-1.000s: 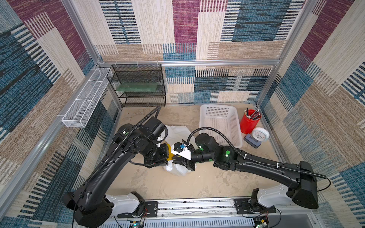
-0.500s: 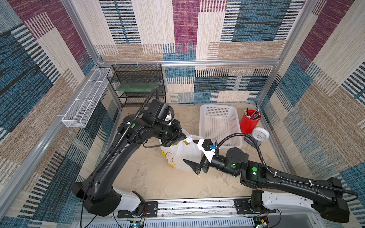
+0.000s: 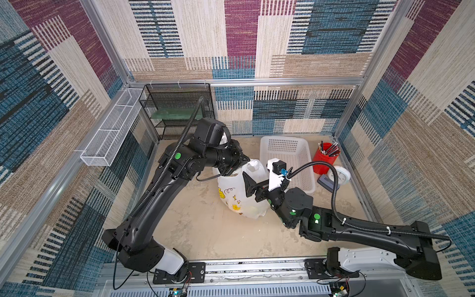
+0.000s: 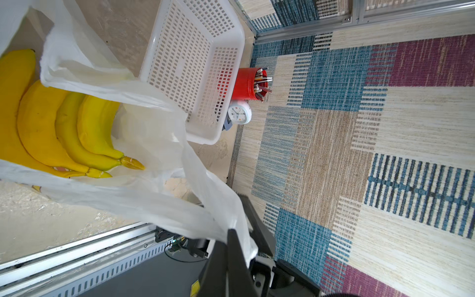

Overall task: Place the banana into a plastic bag & tie a knot
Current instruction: Adjust the plastic bag at the center of the board.

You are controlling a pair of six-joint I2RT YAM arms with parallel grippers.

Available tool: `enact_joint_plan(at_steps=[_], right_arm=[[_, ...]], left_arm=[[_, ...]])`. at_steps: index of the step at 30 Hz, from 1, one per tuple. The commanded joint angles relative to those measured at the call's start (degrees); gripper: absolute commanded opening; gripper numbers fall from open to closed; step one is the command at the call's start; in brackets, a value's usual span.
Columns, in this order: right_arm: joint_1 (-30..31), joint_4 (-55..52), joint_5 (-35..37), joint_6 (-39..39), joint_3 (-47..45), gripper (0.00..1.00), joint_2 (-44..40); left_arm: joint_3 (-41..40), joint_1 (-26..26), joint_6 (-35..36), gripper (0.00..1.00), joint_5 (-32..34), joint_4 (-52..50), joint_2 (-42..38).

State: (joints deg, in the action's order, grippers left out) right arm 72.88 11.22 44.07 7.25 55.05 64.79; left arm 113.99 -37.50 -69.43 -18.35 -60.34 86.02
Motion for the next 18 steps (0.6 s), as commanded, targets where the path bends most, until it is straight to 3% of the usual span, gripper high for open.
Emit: enact_joint_plan(at_steps=[1,4,6,12,18], right_arm=[[3.63,-2.77,2.75,-1.89,-1.50,1.00,-2.10],[4.97,-3.78,7.41,-2.01,-3.33,0.98,-4.02],[2.32,-1.70,7.30,-3.35,-3.72,0.96,-4.23],[-7.82,4.06,0.50,-5.59,-0.60,0.95,1.39],[-9.24,6.47,-4.81,-5.06,3.37,0.95,8.17]], left_arm=[[1.54,1.12,-0.23,0.00,1.10,2.54,0.95],[3.28,1.97,-0.18,0.00,0.61,2.91,2.11],[4.59,2.16,0.16,0.00,0.29,2.40,2.87],[4.37,2.42,0.08,0.00,-1.19,2.84,3.26],[5.84,2.91,0.60,0.00,-2.20,2.87,4.76]])
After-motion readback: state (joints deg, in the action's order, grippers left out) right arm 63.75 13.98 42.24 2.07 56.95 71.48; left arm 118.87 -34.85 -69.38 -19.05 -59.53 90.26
